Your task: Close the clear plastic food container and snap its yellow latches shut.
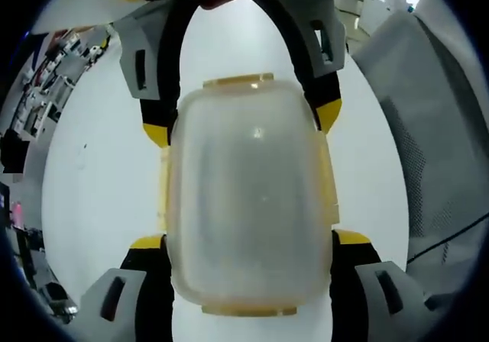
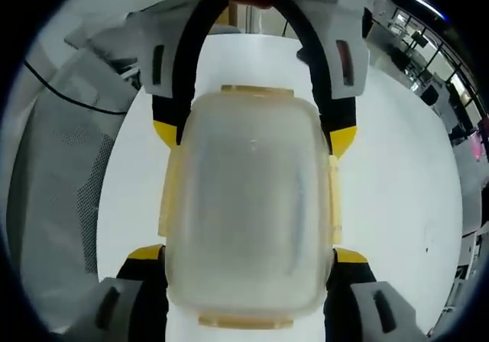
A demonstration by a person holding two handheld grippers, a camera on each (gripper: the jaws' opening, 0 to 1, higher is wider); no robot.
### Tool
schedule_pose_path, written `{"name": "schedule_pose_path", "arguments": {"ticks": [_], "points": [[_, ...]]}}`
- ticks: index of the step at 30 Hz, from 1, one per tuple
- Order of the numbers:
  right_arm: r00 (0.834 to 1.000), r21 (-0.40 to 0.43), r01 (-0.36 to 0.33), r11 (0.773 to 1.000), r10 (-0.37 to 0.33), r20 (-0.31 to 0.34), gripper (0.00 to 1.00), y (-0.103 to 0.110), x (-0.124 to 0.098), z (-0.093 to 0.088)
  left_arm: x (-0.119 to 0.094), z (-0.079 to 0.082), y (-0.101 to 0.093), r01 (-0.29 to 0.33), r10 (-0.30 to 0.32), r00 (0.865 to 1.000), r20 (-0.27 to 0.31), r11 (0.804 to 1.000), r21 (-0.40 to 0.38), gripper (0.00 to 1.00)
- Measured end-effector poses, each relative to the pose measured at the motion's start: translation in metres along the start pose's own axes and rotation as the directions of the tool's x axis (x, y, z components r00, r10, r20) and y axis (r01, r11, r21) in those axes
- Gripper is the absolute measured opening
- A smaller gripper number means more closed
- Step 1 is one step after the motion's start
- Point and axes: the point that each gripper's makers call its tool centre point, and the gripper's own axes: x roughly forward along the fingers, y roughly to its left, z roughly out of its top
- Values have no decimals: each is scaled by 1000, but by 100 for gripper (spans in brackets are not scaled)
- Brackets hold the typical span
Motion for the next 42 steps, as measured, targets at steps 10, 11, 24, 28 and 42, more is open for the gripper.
{"name": "schedule_pose_path", "arguments": {"ticks": [10,11,24,28,42], "points": [[1000,14,7,1000,-7,0,85,-40,1,-5,6,-1,41,14,-14,1000,9,1000,2,84],[1000,14,7,1000,-7,1,85,-43,1,-6,6,-1,44,15,-15,1000,9,1000,3,84],[1000,26,10,1000,-11,11,85,-59,1,-7,9,-1,61,28,-28,1000,12,1000,11,85],[999,30,16,999,-17,32,85,-59,0,-6,8,-1,61,22,-22,999,24,1000,13,85],[996,75,35,997,-41,78,99,-56,-18,-1,1,-8,62,-30,31,998,47,999,-16,99]]}}
